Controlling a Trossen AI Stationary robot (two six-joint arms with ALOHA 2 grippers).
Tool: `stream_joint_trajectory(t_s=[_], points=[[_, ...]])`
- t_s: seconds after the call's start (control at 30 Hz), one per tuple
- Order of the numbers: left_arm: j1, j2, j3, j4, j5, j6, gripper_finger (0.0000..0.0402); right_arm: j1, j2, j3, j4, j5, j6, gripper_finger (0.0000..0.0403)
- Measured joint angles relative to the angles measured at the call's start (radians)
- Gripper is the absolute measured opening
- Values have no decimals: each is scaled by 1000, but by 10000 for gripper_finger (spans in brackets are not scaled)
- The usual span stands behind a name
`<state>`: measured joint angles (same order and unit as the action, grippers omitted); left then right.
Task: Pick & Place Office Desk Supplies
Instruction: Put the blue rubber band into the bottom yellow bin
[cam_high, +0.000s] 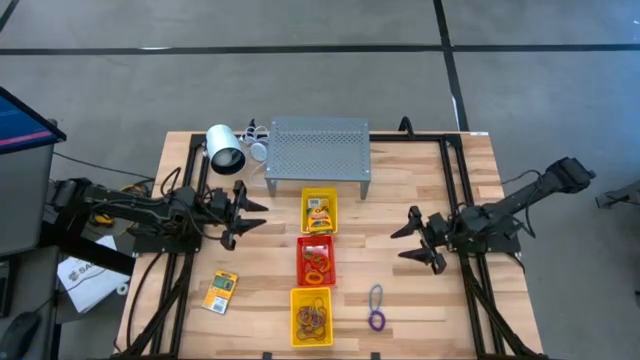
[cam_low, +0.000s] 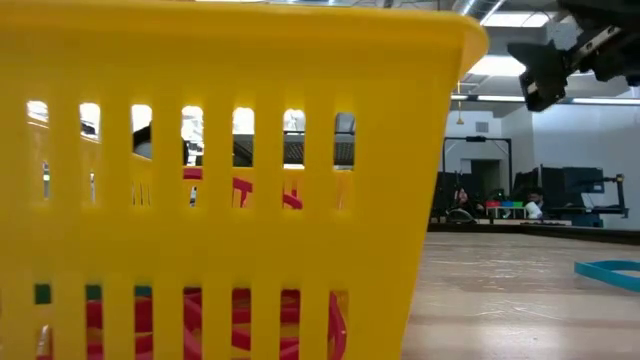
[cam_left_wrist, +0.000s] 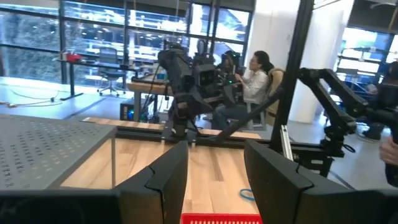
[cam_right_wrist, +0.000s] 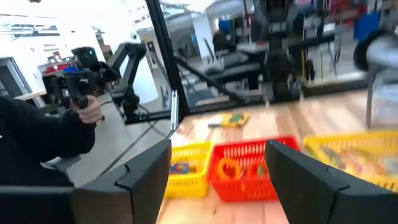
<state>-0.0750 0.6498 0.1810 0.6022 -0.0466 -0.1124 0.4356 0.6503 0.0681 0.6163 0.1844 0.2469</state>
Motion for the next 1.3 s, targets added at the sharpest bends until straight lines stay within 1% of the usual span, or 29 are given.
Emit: stream_joint_trajectory(t_s=[0.13, 0.23, 0.4, 0.53, 0.67, 0.77, 1.07, 1.17, 1.3], points=[[0, 0, 0, 0, -7, -11, 154, 1, 90, 12, -18, 0, 74, 255], [0, 0, 0, 2, -7, -33, 154, 4, 188, 69, -43, -3, 101, 255], [-1, 28, 0, 26, -7, -99, 154, 36, 374, 196, -207, -11, 101, 255], [-11, 104, 0, 104, -7, -113, 154, 61, 509, 281, -342, -12, 127, 255], [-24, 210, 1, 233, -6, -113, 154, 83, 606, 338, -405, -15, 128, 255], [-30, 301, 2, 341, -6, -113, 154, 100, 654, 356, -413, -14, 129, 255], [-31, 551, 2, 594, -6, -147, 154, 138, 758, 359, -367, 0, 162, 255], [-31, 607, 3, 650, -6, -158, 154, 141, 787, 359, -339, 0, 162, 255], [-31, 645, 27, 661, -6, -158, 154, 142, 828, 366, -328, 0, 162, 255]])
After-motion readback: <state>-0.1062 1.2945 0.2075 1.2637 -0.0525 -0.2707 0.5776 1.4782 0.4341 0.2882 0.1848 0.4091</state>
